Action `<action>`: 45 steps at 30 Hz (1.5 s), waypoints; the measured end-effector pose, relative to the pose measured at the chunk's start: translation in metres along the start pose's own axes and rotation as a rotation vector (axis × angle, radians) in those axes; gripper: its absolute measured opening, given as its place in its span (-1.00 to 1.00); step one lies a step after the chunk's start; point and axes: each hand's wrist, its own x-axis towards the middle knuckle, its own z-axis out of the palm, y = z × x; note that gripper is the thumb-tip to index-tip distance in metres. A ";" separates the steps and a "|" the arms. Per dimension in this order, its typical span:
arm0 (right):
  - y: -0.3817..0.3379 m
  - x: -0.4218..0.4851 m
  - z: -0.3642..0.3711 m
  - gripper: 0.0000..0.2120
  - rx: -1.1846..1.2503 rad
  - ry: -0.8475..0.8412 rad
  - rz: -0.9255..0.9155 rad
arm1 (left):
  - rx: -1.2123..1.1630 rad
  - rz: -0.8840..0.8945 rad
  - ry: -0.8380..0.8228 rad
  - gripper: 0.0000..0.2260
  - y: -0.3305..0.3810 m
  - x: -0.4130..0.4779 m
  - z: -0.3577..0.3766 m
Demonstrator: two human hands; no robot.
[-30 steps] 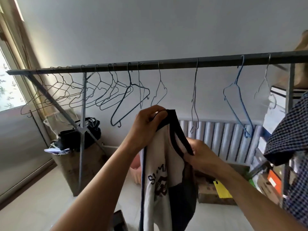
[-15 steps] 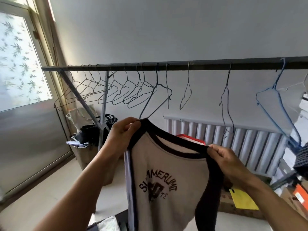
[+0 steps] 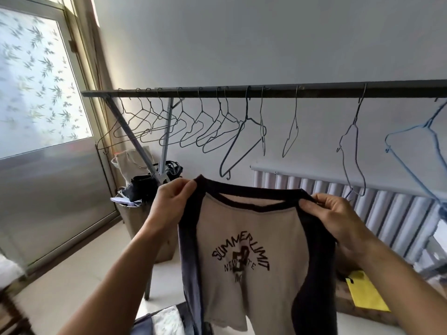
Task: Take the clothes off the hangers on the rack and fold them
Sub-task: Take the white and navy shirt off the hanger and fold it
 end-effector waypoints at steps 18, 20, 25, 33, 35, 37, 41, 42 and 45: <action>0.003 -0.014 0.086 -0.91 -0.156 0.074 -0.220 | 0.087 0.146 0.031 -0.91 0.016 -0.060 0.084; 0.004 -0.013 0.087 -0.92 -0.158 0.074 -0.231 | 0.076 0.139 0.018 -0.92 0.017 -0.061 0.084; 0.004 -0.014 0.087 -0.84 -0.164 0.085 -0.270 | 0.163 0.216 0.045 -0.93 0.017 -0.061 0.084; 0.000 -0.017 0.087 -0.78 -0.169 0.031 -0.288 | 0.047 0.187 -0.105 -0.65 0.016 -0.064 0.087; -0.002 -0.014 0.082 -0.88 -0.225 0.057 -0.292 | -0.067 0.124 -0.178 -0.67 0.023 -0.067 0.087; -0.005 -0.010 0.078 -0.87 -0.253 0.055 -0.294 | -0.043 0.158 -0.197 -0.68 0.026 -0.064 0.084; -0.016 -0.006 0.067 -0.86 -0.227 -0.031 -0.294 | 0.382 0.513 -0.162 -0.59 0.028 -0.028 0.074; -0.019 -0.007 0.063 -0.85 -0.204 -0.079 -0.307 | 0.451 0.539 -0.261 -0.53 0.030 -0.017 0.073; -0.024 -0.008 0.053 -0.81 -0.128 -0.155 -0.327 | 0.473 0.523 -0.477 -0.54 0.039 0.003 0.078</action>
